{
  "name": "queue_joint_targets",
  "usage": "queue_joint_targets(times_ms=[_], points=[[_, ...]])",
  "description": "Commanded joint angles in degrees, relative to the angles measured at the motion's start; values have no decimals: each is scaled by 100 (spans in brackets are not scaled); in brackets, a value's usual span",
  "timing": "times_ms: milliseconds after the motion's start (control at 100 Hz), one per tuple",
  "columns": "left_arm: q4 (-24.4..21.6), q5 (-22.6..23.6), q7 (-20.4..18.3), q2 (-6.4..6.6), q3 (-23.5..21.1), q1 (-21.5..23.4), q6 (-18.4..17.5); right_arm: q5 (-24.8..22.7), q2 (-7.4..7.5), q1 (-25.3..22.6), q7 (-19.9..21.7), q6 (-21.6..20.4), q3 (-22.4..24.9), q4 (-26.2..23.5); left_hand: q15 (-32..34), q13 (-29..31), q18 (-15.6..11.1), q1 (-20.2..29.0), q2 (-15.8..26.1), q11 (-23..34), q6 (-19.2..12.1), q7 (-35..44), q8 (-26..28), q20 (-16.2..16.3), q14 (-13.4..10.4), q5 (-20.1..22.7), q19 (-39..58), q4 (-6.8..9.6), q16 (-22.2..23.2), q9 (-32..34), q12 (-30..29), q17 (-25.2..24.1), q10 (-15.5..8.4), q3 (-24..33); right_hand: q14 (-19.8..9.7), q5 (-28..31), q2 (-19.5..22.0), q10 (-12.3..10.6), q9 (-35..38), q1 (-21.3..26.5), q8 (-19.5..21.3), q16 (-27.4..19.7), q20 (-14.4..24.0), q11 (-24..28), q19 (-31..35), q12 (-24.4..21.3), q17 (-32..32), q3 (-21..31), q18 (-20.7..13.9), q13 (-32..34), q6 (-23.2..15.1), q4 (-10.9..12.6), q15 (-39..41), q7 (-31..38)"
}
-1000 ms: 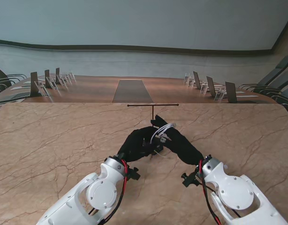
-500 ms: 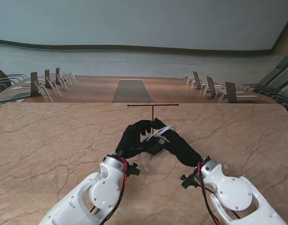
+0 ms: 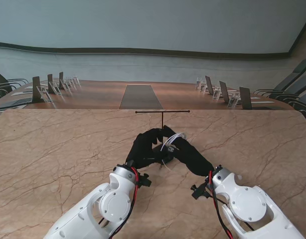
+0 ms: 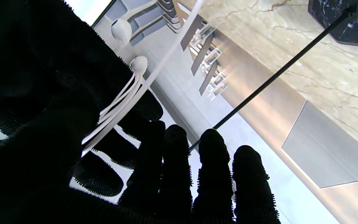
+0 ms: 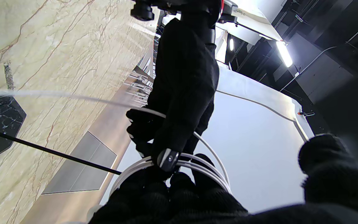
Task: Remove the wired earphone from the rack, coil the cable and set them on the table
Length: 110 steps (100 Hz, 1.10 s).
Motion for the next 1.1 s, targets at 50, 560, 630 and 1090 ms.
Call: queue_joint_targets(times_ms=[50, 560, 630, 1090], points=[[-34, 29, -46, -34, 35, 31, -1, -3, -24, 52, 66, -25, -58, -57, -74, -76, 19, -230, -312, -108, -181, -476, -233, -64, -16, -34, -21, 25, -30, -155, -43, -83, -41, 97, -343, -43, 90, -155, 26, -126, 30, 65, 117, 13, -1, -8, 53, -50, -180, 195, -209, -95, 441, -103], [44, -474, 479, -342, 182, -170, 60, -24, -24, -48, 59, 137, -202, -116, 315, 416, 124, 1779, 446, -81, -894, 890, -119, 70, 77, 1016, 195, -394, -82, 726, 878, 299, -5, 521, -347, -42, 108, -157, 26, -119, 69, 60, 144, 13, -36, -8, 62, -74, -185, 197, -203, -93, 440, -146], [51, -516, 526, -365, 177, -174, 63, -38, -23, -76, 53, 144, -182, -122, 401, 519, 129, 2450, 494, -111, -1140, 1497, -146, 102, 101, 1535, 236, -602, -105, 959, 1007, 374, -9, 600, -348, -42, 108, -161, 26, -118, 73, 59, 146, 13, -41, -7, 64, -76, -187, 196, -206, -93, 439, -154], [149, -364, 508, -293, 5, -129, 209, -115, -14, -226, 18, -29, 100, -234, 530, 383, -44, 2627, 491, 319, -1262, 2992, 1280, 216, -48, 1179, 221, -919, 168, 905, 1536, 167, -39, 774, -351, -34, 104, -165, 27, -114, 103, 56, 165, 13, -65, -7, 71, -86, -183, 198, -204, -92, 441, -176]])
